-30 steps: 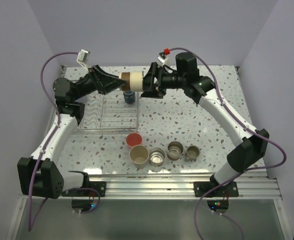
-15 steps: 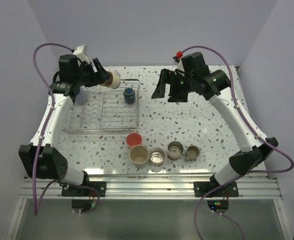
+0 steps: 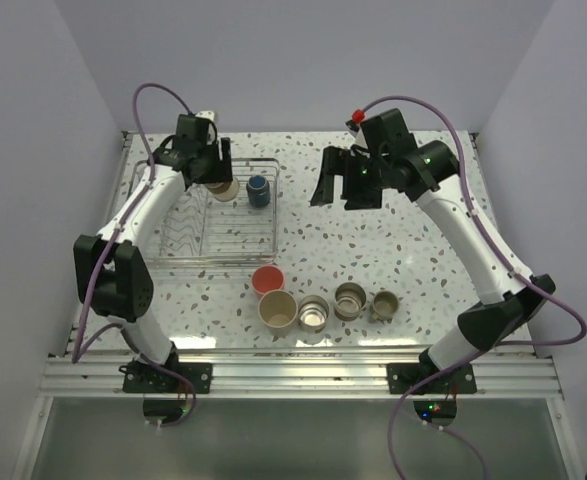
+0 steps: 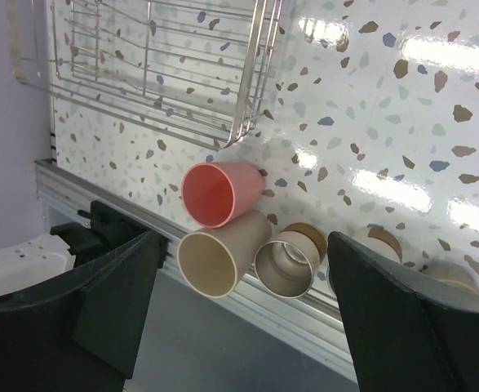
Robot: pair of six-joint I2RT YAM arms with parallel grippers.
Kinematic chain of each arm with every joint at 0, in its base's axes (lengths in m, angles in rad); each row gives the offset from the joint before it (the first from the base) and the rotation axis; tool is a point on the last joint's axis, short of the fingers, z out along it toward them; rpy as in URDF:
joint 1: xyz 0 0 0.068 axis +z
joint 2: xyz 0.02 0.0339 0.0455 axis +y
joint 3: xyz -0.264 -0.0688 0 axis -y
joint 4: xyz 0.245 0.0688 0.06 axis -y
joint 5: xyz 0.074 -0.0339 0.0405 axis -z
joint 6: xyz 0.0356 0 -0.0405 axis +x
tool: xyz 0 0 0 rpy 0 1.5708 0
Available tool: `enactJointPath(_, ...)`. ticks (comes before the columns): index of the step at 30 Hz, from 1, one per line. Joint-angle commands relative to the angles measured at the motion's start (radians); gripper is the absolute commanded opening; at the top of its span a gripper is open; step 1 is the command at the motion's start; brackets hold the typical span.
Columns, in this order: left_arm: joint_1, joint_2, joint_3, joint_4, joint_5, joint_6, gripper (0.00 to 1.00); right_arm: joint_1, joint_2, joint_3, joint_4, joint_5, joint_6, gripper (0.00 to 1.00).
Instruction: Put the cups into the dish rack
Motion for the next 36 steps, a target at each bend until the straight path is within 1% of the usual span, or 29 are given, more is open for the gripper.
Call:
enactJointPath(1,-0.006,0.032,0.049,0.045,-0.094,0.018,0.00,0.001,-0.060,0.035,-0.037,0.041,-0.027,0.88)
enactJointPath(8,-0.018,0.132,0.106,0.065,-0.128,0.044,0.00,0.000,-0.065,0.068,-0.076,0.087,-0.041,0.88)
enactJointPath(14,-0.024,0.178,0.107,0.107,-0.126,0.055,0.00,0.001,-0.057,0.072,-0.087,0.104,-0.036,0.88)
enactJointPath(15,-0.026,0.182,0.106,0.111,-0.129,0.057,0.02,0.000,-0.054,0.075,-0.087,0.110,-0.036,0.88)
enactJointPath(17,-0.027,0.193,0.107,0.119,-0.129,0.063,0.08,0.001,-0.048,0.087,-0.093,0.112,-0.035,0.88)
enactJointPath(18,-0.027,0.198,0.109,0.122,-0.138,0.064,0.16,0.000,-0.043,0.095,-0.096,0.113,-0.036,0.88)
enactJointPath(20,-0.027,0.207,0.109,0.133,-0.138,0.072,0.21,0.000,-0.031,0.109,-0.103,0.116,-0.036,0.88)
enactJointPath(21,-0.029,0.208,0.107,0.134,-0.143,0.075,0.26,0.000,-0.026,0.114,-0.108,0.116,-0.036,0.88)
enactJointPath(22,-0.029,0.214,0.109,0.137,-0.141,0.077,0.29,0.000,-0.025,0.115,-0.108,0.123,-0.035,0.87)
enactJointPath(23,-0.029,0.217,0.112,0.142,-0.144,0.080,0.36,0.000,-0.025,0.118,-0.110,0.123,-0.036,0.87)
enactJointPath(25,-0.032,0.225,0.110,0.145,-0.144,0.086,0.42,0.000,-0.020,0.121,-0.114,0.126,-0.038,0.87)
enactJointPath(26,-0.032,0.228,0.112,0.145,-0.146,0.086,0.47,0.000,-0.020,0.123,-0.116,0.127,-0.041,0.87)
enactJointPath(36,-0.034,0.271,0.135,0.145,-0.144,0.086,0.69,0.000,-0.014,0.127,-0.130,0.129,-0.041,0.87)
